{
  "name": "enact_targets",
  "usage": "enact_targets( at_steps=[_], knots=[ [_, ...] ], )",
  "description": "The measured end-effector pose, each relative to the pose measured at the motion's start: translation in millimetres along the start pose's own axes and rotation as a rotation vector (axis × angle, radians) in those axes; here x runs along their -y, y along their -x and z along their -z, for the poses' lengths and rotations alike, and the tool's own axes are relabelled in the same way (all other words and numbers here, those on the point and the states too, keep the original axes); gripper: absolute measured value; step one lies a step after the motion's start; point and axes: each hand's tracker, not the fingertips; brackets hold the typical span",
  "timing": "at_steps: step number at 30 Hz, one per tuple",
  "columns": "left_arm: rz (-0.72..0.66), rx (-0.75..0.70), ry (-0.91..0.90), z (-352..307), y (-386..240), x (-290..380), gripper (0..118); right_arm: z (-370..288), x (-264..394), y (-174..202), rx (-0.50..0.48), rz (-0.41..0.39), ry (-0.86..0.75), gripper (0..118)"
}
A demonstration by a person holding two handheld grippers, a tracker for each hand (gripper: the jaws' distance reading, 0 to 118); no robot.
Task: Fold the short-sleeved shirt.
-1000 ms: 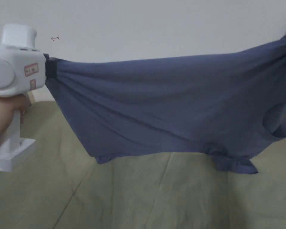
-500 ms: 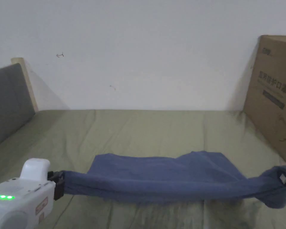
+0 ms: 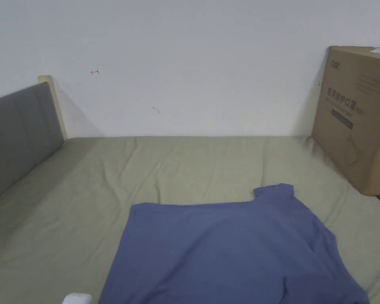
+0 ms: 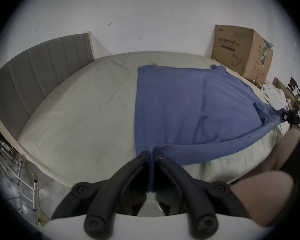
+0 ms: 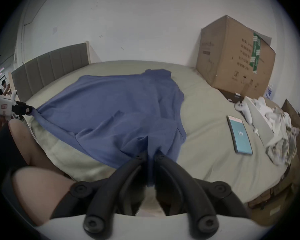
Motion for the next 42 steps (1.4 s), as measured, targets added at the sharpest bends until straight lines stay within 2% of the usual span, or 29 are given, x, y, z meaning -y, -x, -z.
enact_targets(
  at_steps=[1,3,4,5,6,9,10,11,12,13,15,16,17,18,19,20,21,22,24,27,28,29,30,31,37,38,39,40,42],
  knots=[
    [0.003,0.000,0.004,-2,-2,4,34,-2,4,-1,0.019,0.008,0.003,38],
    [-0.026,-0.011,-0.007,-19,-5,9,92,-14,10,-4,0.083,0.086,-0.056,110],
    [-0.106,0.049,-0.060,-30,-2,11,115,-25,13,-4,0.091,0.137,-0.103,117],
    [-0.167,0.096,-0.135,-45,0,13,118,-43,14,-1,0.013,0.187,-0.206,118],
    [-0.183,0.100,-0.218,-63,-1,17,118,-55,13,0,0.088,0.231,-0.251,118],
    [-0.131,0.005,-0.289,-103,-11,25,115,-110,-4,36,0.107,0.231,-0.251,114],
    [-0.130,-0.006,-0.297,-116,-17,31,96,-122,-4,42,0.080,0.248,-0.264,103],
    [-0.138,0.029,-0.312,-129,-19,37,62,-136,-4,52,0.069,0.260,-0.287,74],
    [-0.145,0.054,-0.345,-139,-22,41,17,-129,14,41,0.053,0.256,-0.313,25],
    [-0.147,0.023,-0.355,-145,-27,46,0,-135,16,47,0.062,0.237,-0.316,0],
    [-0.117,0.015,-0.313,-149,-34,47,0,-138,15,59,0.177,0.202,-0.303,0],
    [-0.114,0.081,-0.304,-148,-33,48,0,-130,20,53,0.043,0.177,-0.267,0],
    [-0.096,0.057,-0.292,-141,-36,45,0,-126,17,54,0.018,0.179,-0.234,0],
    [-0.055,0.011,-0.299,-132,-38,43,0,-122,14,58,0.057,0.152,-0.233,0],
    [-0.019,-0.008,-0.310,-120,-36,42,8,-116,15,53,0.068,0.146,-0.227,0],
    [0.001,-0.031,-0.296,-106,-33,40,36,-111,19,44,0.061,0.137,-0.217,0],
    [-0.012,-0.045,-0.229,-85,-29,34,36,-106,17,40,0.060,0.143,-0.210,0],
    [-0.031,-0.053,-0.191,-67,-28,31,50,-102,16,37,0.060,0.148,-0.207,0],
    [-0.061,-0.010,-0.071,-30,-20,29,117,-96,18,38,0.036,0.174,-0.203,0],
    [-0.059,-0.060,-0.045,-6,-24,35,110,-90,11,42,0.043,0.140,-0.196,0],
    [-0.073,-0.032,-0.011,-3,-23,36,97,-87,4,56,0.041,0.134,-0.191,0],
    [-0.091,-0.026,-0.029,-3,-23,39,64,-85,3,57,0.039,0.130,-0.186,0],
    [-0.120,-0.020,-0.047,2,-19,23,10,-83,3,58,0.039,0.125,-0.180,0],
    [-0.108,-0.028,-0.045,4,-22,24,2,-80,3,59,0.041,0.118,-0.175,0],
    [-0.067,0.004,-0.046,-2,-29,31,2,-57,3,48,0.048,0.113,-0.119,0],
    [-0.076,-0.002,-0.051,-6,-27,25,2,-48,0,44,0.055,0.117,-0.104,17],
    [-0.093,-0.003,-0.057,-8,-24,23,2,-38,-3,40,0.083,0.121,-0.072,56],
    [-0.115,0.000,-0.061,-10,-22,21,2,-30,-7,35,0.103,0.132,-0.044,113],
    [-0.134,0.010,-0.063,-10,-19,19,2,-10,-5,26,0.087,0.137,0.008,117]
  ],
)
